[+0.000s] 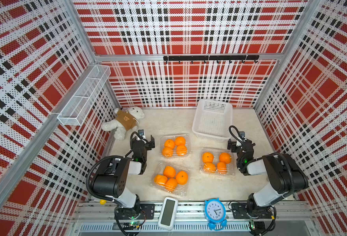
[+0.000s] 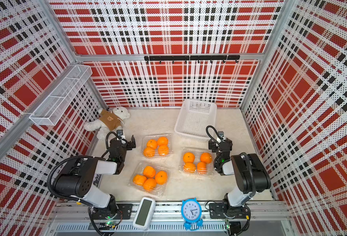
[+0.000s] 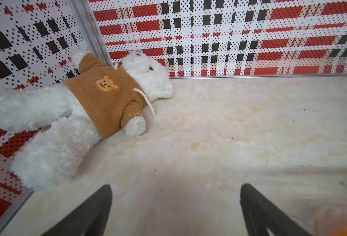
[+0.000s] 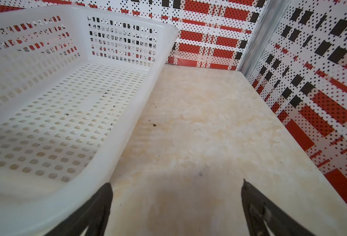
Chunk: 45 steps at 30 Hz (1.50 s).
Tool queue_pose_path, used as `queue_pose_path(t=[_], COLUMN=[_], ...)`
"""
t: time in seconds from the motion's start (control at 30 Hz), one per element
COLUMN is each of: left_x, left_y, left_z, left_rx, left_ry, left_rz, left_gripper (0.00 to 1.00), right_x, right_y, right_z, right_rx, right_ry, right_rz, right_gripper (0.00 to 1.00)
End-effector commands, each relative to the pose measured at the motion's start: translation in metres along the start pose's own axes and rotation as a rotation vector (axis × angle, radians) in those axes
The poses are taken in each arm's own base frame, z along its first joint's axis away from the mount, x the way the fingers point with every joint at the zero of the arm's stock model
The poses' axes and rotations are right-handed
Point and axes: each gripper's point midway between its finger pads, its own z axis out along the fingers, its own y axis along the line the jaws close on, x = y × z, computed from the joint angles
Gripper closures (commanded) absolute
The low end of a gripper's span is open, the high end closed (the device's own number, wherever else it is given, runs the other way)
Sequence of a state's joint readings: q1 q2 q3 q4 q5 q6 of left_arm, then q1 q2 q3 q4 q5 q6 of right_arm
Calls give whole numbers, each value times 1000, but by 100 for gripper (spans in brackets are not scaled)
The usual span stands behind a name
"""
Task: Take oranges out of containers
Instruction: Adjust the packing box at the center of the board.
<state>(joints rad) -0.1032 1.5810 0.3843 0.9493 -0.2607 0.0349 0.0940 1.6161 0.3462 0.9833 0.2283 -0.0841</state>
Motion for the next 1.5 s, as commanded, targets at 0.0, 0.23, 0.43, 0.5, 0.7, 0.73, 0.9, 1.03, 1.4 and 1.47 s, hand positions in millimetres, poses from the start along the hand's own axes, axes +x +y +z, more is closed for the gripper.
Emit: queue_pose_path(t=[0.0, 0.23, 0.43, 0.5, 0.7, 0.73, 0.9, 1.03, 1.4, 1.47], left_x=[-8, -7, -7, -7, -8, -7, -6, -8, -83, -104], left_y=[0, 1, 3, 3, 4, 4, 3, 1, 35, 23], left_z=[2, 2, 2, 1, 0, 0, 2, 1, -80, -98], left_rx=[7, 26, 65, 76, 91, 91, 93, 81, -291, -239], left_ry=[-20, -21, -25, -30, -38, -35, -27, -30, -200, -194], left_rz=[-5, -24, -52, -57, -71, -71, -70, -56, -68, -75], left_gripper=[1, 1, 0, 0, 0, 1, 1, 1, 0, 1], right_x=[-22, -19, -18, -18, -18, -17, -18, -24, -91, -99], right_y=[-3, -29, -29, -29, -29, -29, -29, -22, -30, -37], right_z=[1, 2, 2, 2, 2, 2, 2, -14, -115, -124], right_rx=[8, 147, 142, 142, 142, 143, 142, 138, 182, 181], right_ry=[-66, -46, -43, -43, -44, -42, -43, -103, -352, -285], right_rz=[19, 86, 89, 89, 89, 88, 89, 54, 231, 302], right_gripper=[0, 0, 0, 0, 0, 0, 0, 0, 0, 0])
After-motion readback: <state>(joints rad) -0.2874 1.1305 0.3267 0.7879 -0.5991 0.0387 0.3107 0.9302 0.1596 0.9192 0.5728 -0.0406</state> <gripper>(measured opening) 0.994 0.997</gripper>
